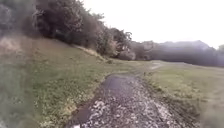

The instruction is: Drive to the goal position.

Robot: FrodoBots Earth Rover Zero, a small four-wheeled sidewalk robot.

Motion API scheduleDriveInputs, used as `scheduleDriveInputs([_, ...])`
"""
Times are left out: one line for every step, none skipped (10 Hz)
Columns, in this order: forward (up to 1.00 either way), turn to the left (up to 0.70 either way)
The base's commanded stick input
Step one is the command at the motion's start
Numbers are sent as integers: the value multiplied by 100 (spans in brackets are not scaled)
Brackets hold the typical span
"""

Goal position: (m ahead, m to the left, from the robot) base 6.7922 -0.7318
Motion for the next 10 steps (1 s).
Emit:
scheduleDriveInputs([85,0])
scheduleDriveInputs([85,0])
scheduleDriveInputs([85,0])
scheduleDriveInputs([85,0])
scheduleDriveInputs([85,0])
scheduleDriveInputs([85,0])
scheduleDriveInputs([85,-15])
scheduleDriveInputs([85,-33])
scheduleDriveInputs([85,-34])
scheduleDriveInputs([85,-28])
